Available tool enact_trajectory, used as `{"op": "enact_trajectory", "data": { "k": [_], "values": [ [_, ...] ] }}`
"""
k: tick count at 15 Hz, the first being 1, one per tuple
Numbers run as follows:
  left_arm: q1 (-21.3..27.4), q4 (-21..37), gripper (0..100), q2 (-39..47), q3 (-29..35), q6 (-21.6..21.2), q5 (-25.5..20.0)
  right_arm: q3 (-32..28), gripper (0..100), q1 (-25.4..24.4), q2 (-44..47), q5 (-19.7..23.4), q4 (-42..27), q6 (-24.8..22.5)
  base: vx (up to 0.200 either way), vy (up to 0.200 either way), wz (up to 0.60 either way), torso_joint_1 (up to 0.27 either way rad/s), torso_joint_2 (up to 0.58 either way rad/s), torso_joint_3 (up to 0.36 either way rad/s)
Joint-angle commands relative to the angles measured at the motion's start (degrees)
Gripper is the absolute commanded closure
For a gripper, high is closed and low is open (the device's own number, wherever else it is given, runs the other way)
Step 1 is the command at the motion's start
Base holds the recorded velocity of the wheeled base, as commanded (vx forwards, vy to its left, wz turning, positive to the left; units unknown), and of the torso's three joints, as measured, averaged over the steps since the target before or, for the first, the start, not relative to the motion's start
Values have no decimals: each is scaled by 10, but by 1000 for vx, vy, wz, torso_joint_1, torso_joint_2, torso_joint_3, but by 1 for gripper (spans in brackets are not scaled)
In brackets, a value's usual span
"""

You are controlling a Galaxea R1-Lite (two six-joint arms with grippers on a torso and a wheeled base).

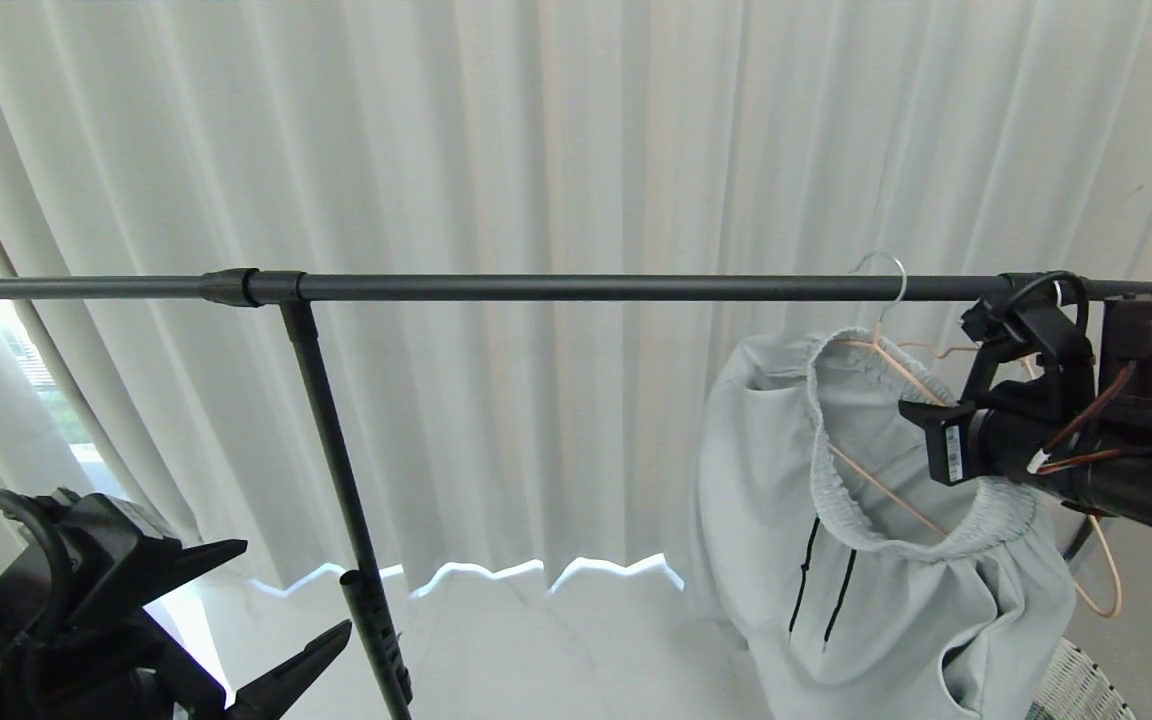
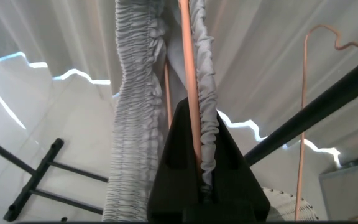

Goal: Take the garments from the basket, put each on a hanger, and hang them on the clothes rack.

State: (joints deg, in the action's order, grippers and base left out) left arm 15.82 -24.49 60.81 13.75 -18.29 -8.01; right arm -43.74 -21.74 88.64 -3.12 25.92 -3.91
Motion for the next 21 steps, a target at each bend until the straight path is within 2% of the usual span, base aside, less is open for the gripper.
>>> {"op": "enact_trajectory", "data": {
  "k": [1, 21],
  "values": [
    [3, 0, 0, -5, -1, 0, 0, -18, 100, 2, 36, 0, 0, 0, 0, 0, 0, 0, 0, 0],
    [16, 0, 0, -17, -14, 0, 1, -66, 100, 4, 90, -4, 1, 0, 0, 0, 0, 0, 0, 0]
  ]
}}
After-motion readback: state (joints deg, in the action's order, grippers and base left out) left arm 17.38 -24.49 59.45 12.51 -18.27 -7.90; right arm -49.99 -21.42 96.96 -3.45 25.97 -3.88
